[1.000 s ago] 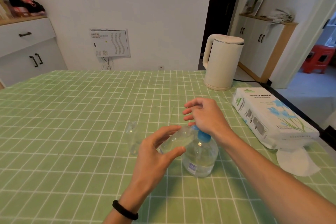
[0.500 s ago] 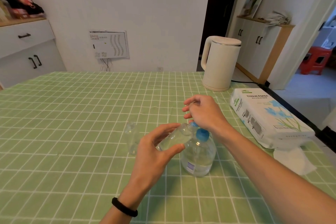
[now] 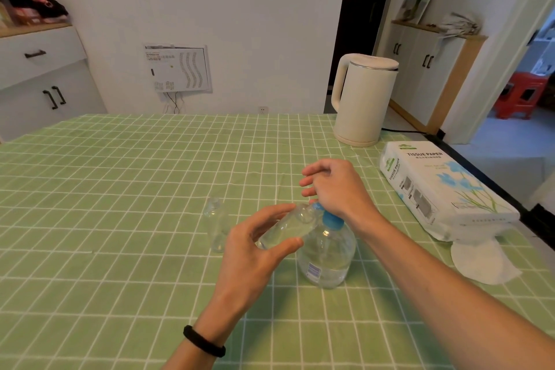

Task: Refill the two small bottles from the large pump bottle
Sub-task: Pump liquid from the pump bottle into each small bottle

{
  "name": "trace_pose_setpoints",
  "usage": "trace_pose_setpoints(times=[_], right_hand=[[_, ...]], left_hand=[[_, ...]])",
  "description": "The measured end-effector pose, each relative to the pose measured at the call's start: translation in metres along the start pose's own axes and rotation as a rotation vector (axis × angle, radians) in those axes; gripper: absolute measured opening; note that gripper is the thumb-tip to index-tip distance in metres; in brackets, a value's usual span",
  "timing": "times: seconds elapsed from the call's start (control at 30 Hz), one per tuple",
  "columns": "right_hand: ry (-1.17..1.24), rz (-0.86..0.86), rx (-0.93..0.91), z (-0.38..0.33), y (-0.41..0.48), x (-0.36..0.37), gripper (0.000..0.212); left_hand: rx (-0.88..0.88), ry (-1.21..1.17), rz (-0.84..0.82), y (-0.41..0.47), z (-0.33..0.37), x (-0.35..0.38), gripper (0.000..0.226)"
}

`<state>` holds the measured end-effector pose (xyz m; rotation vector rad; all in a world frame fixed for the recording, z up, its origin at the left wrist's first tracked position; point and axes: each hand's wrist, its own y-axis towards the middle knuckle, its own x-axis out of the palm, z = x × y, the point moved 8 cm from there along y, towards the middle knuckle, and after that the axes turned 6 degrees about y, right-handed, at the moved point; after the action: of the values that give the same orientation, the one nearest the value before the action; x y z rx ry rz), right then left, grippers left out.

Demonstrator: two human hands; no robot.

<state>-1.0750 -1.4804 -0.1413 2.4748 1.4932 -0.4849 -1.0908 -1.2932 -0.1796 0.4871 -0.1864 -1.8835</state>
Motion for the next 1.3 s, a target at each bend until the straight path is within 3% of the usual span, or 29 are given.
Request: trace_pose_setpoints(times=[0.3, 0.63, 1.1, 1.3], right_hand=[[-0.078, -0.015, -0.021, -0.016, 0.000, -0.005, 0.024], [-0.007, -0.020, 0.021, 0.001, 0.000, 0.002, 0.032], [-0.092, -0.025, -0.006, -0.016, -0.002, -0.005, 0.022], [-0.056, -0.016, -0.005, -0.013, -0.003, -0.005, 0.029]], left_hand=[[0.016, 0.020, 0.009, 0.002, 0.008, -0.002, 0.050], [0.019, 0.020, 0.003, 0.001, 0.003, 0.000, 0.049], [0.016, 0.008, 0.008, 0.002, 0.007, -0.001, 0.048], [0.010, 0.025, 0.017, 0.001, 0.006, -0.001, 0.048]])
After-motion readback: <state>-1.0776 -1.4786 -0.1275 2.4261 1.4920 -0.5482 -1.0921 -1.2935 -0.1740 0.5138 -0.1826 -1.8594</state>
